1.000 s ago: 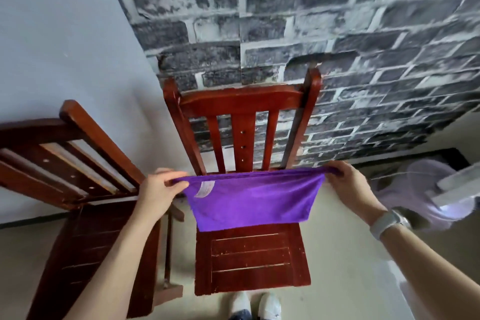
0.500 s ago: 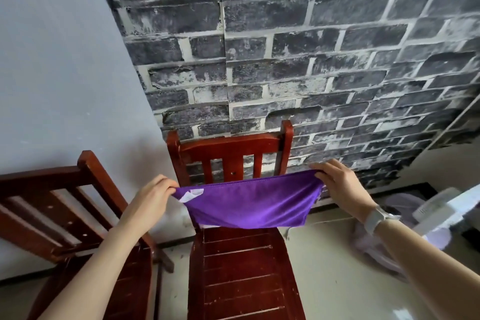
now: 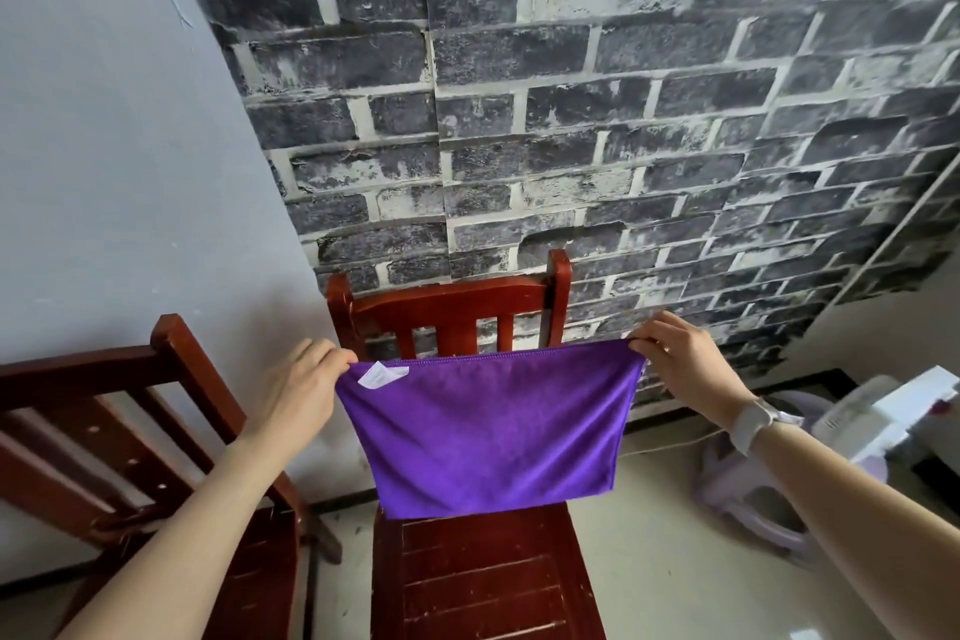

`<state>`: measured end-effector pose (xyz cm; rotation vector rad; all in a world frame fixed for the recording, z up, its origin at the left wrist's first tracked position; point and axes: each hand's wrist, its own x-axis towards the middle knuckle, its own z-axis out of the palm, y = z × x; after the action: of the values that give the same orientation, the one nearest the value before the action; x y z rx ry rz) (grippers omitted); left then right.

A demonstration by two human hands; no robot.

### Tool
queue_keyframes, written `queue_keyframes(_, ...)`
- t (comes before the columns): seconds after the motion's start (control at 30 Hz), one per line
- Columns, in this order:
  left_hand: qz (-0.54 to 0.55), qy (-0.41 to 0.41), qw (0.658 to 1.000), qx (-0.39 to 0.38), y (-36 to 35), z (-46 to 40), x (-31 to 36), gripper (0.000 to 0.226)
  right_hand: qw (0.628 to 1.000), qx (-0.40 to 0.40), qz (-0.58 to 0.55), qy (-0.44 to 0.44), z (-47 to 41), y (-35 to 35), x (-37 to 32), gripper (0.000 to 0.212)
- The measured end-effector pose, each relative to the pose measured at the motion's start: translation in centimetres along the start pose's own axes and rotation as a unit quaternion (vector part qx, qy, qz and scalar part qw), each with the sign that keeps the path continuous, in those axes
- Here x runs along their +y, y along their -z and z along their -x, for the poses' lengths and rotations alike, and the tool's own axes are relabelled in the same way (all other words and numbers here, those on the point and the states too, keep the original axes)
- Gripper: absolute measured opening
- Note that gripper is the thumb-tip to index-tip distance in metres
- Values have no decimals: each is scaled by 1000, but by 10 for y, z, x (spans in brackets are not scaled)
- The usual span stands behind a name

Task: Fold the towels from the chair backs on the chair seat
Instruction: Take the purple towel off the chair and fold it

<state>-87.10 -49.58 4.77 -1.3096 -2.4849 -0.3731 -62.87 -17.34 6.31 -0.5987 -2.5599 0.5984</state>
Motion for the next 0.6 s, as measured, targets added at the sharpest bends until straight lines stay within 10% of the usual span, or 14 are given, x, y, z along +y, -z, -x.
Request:
queue_keyframes(0.2, 230, 235, 944, 19, -26, 42, 36, 16, 985, 15, -92, -147, 36, -31, 6, 9)
queue_keyframes(0.6, 205, 236, 946, -87, -60, 149, 48, 16, 972, -103, -71, -198, 134, -88, 20, 5)
